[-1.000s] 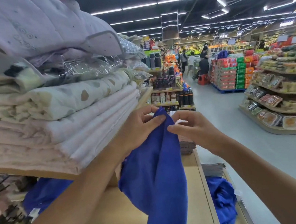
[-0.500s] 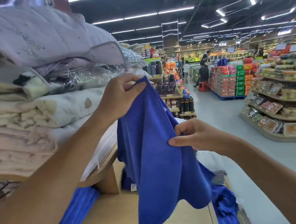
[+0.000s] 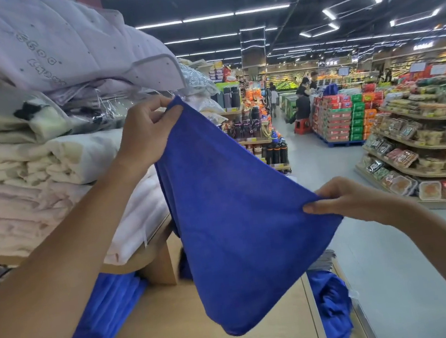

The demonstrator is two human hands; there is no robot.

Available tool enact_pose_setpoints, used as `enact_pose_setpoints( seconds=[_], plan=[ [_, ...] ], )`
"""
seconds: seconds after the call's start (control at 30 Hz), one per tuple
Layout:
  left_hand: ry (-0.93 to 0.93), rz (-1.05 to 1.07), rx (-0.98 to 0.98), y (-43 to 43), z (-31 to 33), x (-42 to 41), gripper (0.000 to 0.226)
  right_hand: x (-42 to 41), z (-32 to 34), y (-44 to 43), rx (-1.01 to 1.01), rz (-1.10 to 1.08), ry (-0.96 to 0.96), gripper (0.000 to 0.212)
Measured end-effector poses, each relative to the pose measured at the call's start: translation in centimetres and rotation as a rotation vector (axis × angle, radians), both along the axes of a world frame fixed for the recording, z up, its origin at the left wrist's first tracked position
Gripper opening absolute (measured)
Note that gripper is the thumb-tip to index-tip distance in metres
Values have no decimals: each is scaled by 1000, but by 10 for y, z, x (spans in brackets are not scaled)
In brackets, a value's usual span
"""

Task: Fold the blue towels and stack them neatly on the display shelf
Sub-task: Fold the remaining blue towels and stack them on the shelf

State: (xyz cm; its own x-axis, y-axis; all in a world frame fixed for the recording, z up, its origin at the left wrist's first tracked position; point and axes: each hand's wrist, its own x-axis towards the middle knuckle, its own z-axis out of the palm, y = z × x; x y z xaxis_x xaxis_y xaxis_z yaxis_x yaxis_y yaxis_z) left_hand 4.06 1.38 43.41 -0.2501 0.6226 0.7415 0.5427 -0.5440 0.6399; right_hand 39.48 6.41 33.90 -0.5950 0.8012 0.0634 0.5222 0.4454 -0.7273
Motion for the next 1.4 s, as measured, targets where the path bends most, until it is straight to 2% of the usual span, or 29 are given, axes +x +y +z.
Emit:
enact_pose_setpoints(
  seconds=[0.13, 0.27, 0.43, 0.57, 0.7, 0.8, 0.87, 0.97, 1.1, 1.23, 1.3, 1.4],
  plan=[
    [-26, 12, 38, -14, -14, -3, 10, 21, 4, -1, -4, -59, 318, 36],
    [23, 117, 137, -42, -37, -6, 8, 43, 3, -4, -37, -32, 597, 16],
    [-22, 198, 238, -85, -74, -8, 13, 59, -9, -12, -22, 17, 723, 32],
    [-47, 182, 186, -111, -123, -18, 15, 57, -36, -24, -1, -26, 662, 49],
    [-86, 88, 12, -129, -189, -30, 19, 40, -87, -27, -109, -107, 534, 23],
    [-100, 50, -181, -132, -244, -39, 12, 25, -130, -23, -229, -159, 384, 4],
    [-81, 63, -339, -128, -278, -49, 10, 18, -162, -14, -293, -217, 297, 11],
    [-5, 147, -558, -111, -317, -63, 19, 5, -199, 4, -389, -303, 164, 7],
    [-92, 210, -651, -64, -337, -73, 17, -21, -222, 30, -473, -383, 194, 10],
    [-285, 221, -680, -2, -335, -78, 17, -50, -226, 67, -463, -476, 323, 5],
    [-353, 222, -689, 25, -335, -81, 10, -64, -232, 86, -416, -516, 329, 10],
    [-340, 188, -772, 45, -344, -75, 29, -77, -249, 99, -365, -559, 247, 41]
  ],
)
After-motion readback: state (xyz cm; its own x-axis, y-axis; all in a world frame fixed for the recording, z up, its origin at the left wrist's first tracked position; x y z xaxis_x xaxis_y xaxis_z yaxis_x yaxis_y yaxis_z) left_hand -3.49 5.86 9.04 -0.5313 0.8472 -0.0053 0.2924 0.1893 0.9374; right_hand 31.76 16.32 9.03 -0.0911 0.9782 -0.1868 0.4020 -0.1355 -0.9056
